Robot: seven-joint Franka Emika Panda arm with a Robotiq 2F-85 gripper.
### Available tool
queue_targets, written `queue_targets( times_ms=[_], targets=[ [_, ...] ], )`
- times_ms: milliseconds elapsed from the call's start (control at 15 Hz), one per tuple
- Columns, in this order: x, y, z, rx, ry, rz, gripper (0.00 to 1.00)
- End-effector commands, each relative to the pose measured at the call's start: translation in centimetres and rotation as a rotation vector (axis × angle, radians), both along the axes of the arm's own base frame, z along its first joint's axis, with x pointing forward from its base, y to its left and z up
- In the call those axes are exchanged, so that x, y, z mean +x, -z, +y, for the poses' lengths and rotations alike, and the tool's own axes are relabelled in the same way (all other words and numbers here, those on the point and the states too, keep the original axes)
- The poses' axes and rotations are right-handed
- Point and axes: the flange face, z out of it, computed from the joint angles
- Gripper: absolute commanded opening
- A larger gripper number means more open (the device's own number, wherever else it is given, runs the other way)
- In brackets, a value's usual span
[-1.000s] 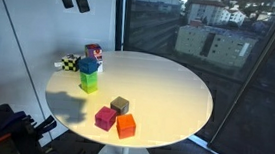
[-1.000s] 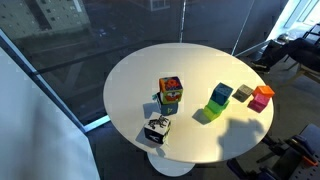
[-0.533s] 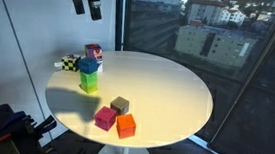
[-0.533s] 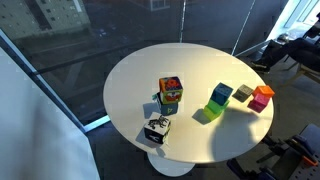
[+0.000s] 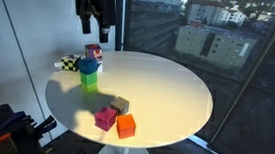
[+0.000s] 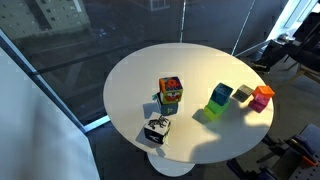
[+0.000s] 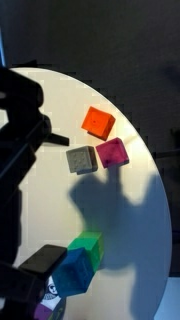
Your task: Add the grey block to the stack
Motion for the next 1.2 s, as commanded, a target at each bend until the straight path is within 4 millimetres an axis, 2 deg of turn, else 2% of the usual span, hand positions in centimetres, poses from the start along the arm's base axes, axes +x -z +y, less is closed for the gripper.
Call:
queue_targets(
  times_ms=[0,267,533,800,933,1000,1133],
  targets=[
    [1.7,1.8,-1.1,0.021,-0.041,0.032,1.0],
    [2.7,4.5,-2.2,0.007,-0.072,0.025,1.0],
    [3.7,6.1,-3.3,-0.012,-0.096,0.006,1.0],
    [4.2,6.9,-4.0,-0.03,-0.086,0.001,1.0],
    [4.0,5.9,-3.6,-0.023,-0.082,-0.005,1.0],
    [3.9,7.2,-3.3,-0.014,-0.077,0.006,1.0],
    [4.0,6.9,-3.3,-0.016,-0.077,-0.001,1.0]
  ],
)
